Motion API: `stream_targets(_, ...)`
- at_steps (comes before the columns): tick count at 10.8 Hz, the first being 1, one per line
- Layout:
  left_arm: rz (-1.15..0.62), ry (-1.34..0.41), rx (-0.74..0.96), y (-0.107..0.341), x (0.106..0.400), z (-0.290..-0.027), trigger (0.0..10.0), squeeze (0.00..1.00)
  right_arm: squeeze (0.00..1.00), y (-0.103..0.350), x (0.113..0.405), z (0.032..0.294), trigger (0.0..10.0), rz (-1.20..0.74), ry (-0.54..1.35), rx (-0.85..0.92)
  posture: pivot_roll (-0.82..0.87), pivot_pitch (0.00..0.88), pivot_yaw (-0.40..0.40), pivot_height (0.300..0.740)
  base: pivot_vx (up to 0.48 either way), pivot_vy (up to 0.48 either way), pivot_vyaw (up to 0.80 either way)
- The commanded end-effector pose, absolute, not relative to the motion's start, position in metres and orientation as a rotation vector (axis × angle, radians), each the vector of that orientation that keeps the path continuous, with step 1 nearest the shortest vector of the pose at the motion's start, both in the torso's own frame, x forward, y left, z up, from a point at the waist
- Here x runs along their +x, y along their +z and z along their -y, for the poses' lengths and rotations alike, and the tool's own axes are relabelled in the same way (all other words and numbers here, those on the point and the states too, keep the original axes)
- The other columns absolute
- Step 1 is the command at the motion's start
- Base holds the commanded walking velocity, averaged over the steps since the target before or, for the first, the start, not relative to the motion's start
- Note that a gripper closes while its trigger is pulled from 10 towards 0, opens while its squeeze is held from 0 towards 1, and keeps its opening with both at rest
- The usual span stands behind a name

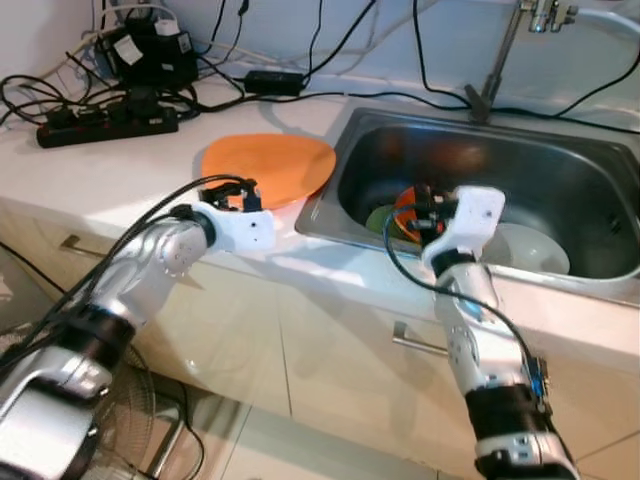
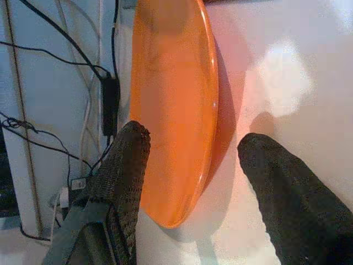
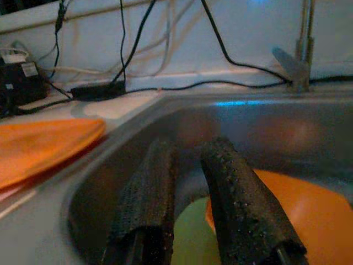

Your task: Kitchen organization

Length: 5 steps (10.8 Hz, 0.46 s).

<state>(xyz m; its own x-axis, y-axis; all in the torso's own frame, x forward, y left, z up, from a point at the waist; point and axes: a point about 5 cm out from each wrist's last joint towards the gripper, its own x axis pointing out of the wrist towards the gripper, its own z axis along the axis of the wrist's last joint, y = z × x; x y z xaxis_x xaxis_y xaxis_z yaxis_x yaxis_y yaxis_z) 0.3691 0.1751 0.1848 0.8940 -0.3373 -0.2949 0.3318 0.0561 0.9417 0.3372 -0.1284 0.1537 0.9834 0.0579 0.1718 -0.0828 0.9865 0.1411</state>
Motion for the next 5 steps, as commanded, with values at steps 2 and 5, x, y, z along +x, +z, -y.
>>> stream_targets(2, -0.042, -0.510, 1.447, 0.163, 0.373, -0.173, 10.0, 0.00, 0.00, 0.154, 0.330, 0.127, 10.0, 0.163, 0.072, 0.151, 0.14, 0.090, 0.048, 0.740, 0.000, 0.000, 0.00)
stream_targets(5, -0.034, -0.490, 1.441, 0.155, 0.381, -0.164, 10.0, 0.00, 0.00, 0.156, 0.325, 0.129, 10.0, 0.153, 0.065, 0.149, 0.12, 0.108, 0.045, 0.740, 0.000, 0.000, 0.00)
